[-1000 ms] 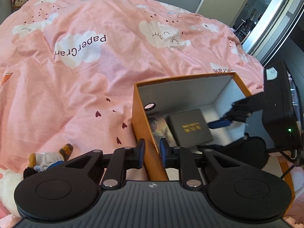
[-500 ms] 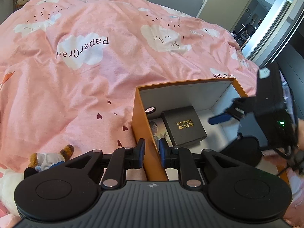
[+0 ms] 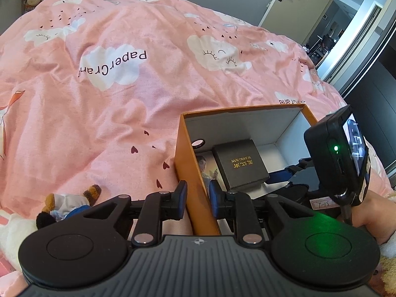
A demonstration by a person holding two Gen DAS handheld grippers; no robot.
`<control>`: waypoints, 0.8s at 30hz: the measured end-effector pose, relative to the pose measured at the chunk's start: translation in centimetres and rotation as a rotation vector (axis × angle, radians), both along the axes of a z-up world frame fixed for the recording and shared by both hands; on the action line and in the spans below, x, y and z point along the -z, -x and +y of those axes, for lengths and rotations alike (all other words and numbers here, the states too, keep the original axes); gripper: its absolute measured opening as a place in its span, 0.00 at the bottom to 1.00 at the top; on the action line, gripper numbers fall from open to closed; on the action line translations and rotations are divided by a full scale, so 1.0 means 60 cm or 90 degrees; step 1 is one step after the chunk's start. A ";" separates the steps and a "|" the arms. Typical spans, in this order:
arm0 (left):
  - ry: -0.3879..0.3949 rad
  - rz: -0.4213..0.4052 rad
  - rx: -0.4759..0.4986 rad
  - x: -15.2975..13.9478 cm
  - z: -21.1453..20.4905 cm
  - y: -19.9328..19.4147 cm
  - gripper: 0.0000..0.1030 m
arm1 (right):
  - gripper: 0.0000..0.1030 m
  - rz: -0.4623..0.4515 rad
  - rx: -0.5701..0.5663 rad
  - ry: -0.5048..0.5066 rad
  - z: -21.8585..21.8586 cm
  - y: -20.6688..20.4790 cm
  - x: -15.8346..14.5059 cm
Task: Organize objects
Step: 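Withdraw both grippers from the orange box toward the toy pile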
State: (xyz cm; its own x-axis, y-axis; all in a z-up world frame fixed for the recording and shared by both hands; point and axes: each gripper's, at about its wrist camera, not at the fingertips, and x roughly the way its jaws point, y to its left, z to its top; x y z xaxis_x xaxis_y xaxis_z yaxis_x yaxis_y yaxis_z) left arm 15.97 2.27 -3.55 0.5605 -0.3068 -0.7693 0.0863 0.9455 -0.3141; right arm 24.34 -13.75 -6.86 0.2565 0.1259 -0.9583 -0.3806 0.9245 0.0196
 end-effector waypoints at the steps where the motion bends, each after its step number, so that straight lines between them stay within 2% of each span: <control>1: 0.001 -0.001 0.000 -0.001 0.001 0.001 0.24 | 0.88 -0.003 0.000 -0.002 -0.001 0.002 0.000; 5: -0.003 -0.010 0.002 -0.017 0.004 0.013 0.24 | 0.85 -0.001 0.006 -0.005 -0.002 0.017 0.006; 8: -0.007 -0.032 0.004 -0.045 0.015 0.037 0.24 | 0.85 -0.010 0.014 -0.018 0.001 0.040 -0.019; 10: -0.013 -0.045 0.000 -0.064 0.027 0.058 0.24 | 0.83 -0.035 0.030 -0.054 0.009 0.072 -0.044; 12: -0.018 -0.052 -0.008 -0.080 0.041 0.078 0.24 | 0.72 -0.061 0.041 -0.107 0.003 0.097 -0.083; 15: -0.019 -0.049 -0.022 -0.094 0.063 0.110 0.24 | 0.67 -0.098 0.037 -0.200 -0.001 0.103 -0.118; 17: -0.022 -0.042 -0.031 -0.098 0.076 0.130 0.24 | 0.67 -0.125 0.012 -0.244 0.014 0.132 -0.144; 19: -0.027 -0.031 -0.045 -0.097 0.088 0.150 0.24 | 0.62 -0.147 -0.029 -0.261 0.040 0.165 -0.162; 21: -0.025 -0.020 -0.057 -0.089 0.099 0.167 0.24 | 0.56 -0.157 -0.081 -0.262 0.068 0.199 -0.170; 24: -0.030 0.004 -0.065 -0.071 0.111 0.192 0.24 | 0.50 -0.145 -0.164 -0.240 0.124 0.221 -0.157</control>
